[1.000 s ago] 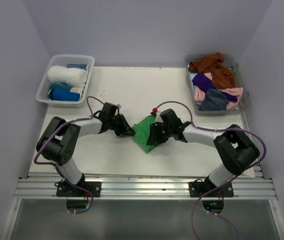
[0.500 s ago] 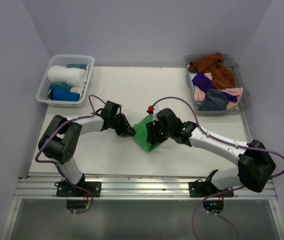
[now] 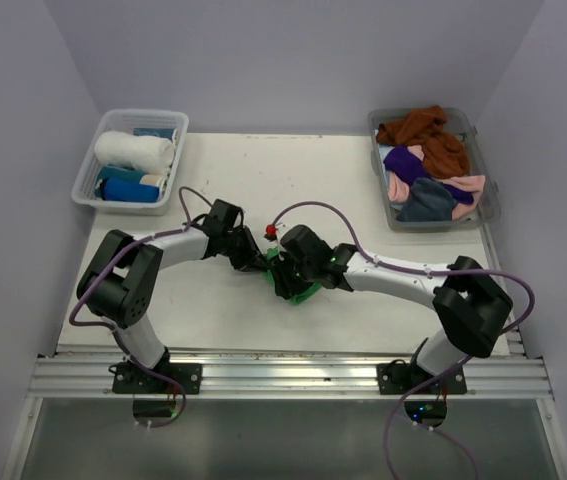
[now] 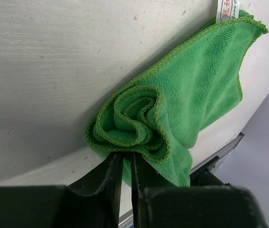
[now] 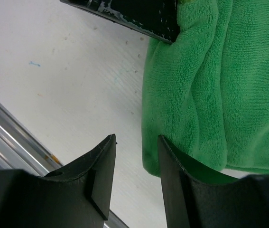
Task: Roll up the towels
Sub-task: Roll the towel
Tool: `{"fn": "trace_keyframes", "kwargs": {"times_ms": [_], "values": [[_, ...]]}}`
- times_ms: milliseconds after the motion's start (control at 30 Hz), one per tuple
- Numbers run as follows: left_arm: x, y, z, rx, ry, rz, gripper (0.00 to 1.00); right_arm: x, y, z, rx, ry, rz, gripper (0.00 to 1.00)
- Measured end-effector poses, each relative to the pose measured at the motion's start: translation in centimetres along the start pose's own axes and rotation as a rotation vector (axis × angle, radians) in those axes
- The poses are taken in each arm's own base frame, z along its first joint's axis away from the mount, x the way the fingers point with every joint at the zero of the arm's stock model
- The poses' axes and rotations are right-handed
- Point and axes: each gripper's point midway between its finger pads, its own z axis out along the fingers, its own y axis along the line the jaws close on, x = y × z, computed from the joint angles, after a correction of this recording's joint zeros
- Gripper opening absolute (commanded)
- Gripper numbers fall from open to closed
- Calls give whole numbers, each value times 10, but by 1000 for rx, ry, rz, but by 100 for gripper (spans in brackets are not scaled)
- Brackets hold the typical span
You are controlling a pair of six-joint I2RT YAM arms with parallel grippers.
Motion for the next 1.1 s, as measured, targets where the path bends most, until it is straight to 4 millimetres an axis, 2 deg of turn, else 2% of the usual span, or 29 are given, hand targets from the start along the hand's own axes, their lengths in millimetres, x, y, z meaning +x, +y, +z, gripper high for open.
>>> {"fn": "trace_keyframes", "kwargs": {"times_ms": [267, 500, 667, 1100], "values": [[0, 0, 0, -3, -1, 0, 15, -2, -5, 9, 31, -13, 29, 44], [-1, 0, -1, -4, -1, 0, 16, -7, -21, 9, 126, -46, 51, 44], [-1, -1, -2, -8, 1, 9, 17, -4, -29, 17, 170, -39, 56, 57], [-8, -9, -7, -22, -7, 33, 17, -1, -41, 22, 222, -61, 45, 59]]}}
